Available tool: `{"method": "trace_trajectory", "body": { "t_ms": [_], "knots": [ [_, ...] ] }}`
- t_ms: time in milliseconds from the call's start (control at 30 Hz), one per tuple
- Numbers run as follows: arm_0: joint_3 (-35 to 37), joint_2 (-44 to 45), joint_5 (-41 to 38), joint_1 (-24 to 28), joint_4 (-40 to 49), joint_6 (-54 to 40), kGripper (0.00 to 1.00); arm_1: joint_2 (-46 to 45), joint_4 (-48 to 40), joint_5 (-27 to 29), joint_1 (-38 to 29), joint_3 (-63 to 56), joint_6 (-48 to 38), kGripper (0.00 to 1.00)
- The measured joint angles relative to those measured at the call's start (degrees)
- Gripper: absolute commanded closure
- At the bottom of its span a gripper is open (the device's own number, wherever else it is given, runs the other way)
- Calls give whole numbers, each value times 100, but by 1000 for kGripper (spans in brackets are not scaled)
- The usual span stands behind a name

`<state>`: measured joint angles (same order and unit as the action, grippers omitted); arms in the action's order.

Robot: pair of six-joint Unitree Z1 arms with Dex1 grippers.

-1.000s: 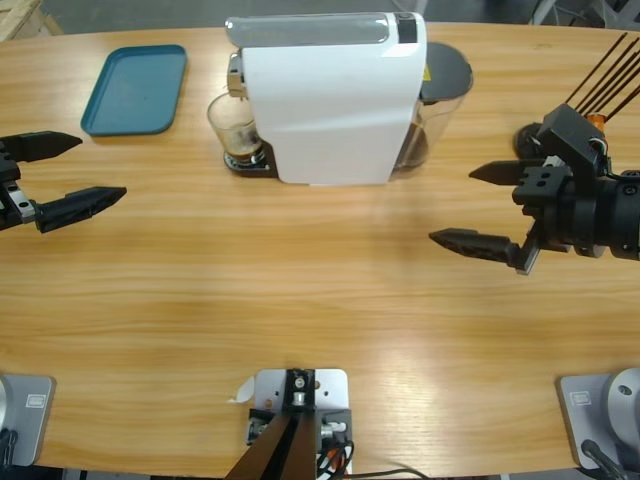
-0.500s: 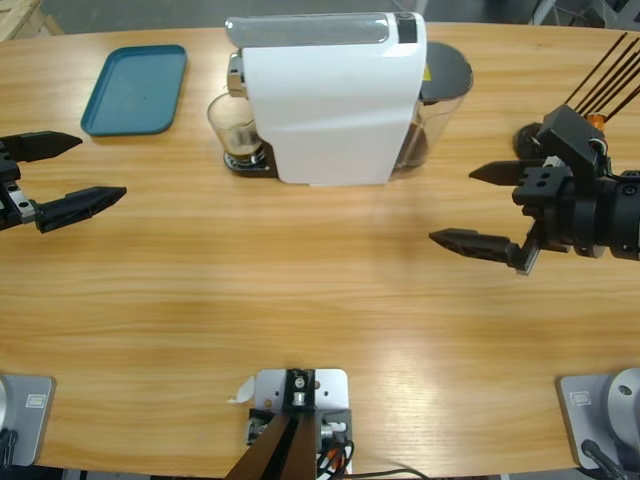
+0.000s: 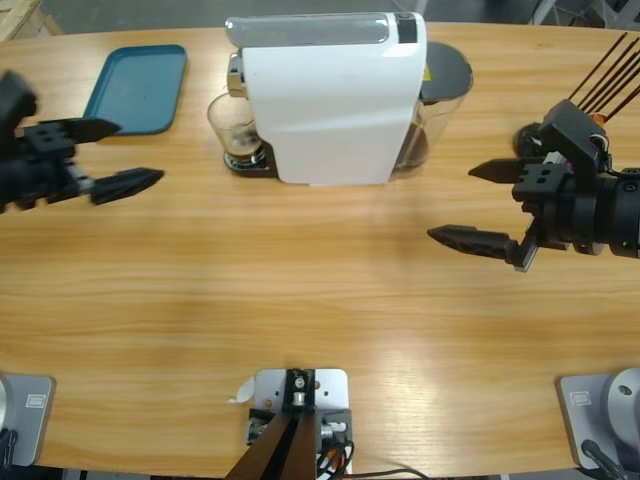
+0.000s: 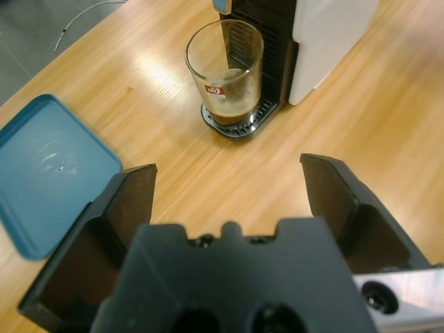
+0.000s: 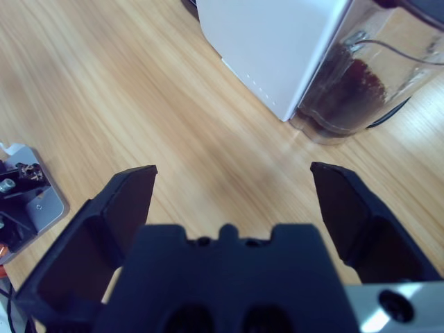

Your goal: Pour coffee

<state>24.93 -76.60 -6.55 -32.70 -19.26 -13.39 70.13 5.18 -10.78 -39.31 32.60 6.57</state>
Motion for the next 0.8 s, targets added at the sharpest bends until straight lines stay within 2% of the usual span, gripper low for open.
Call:
{"method": "trace_trajectory", "body": {
  "t_ms": [333,500,800],
  "knots": [
    [22,-1766,-44,-6,-1833,-153,92,18,-11,0,0,0,0,0],
    [71,-2410,-386,-6,-2851,-146,92,20,-12,0,-1,0,0,0],
    [273,-2887,-785,-6,-3165,-33,92,84,-12,27,-1,0,0,0]
  ]
}}
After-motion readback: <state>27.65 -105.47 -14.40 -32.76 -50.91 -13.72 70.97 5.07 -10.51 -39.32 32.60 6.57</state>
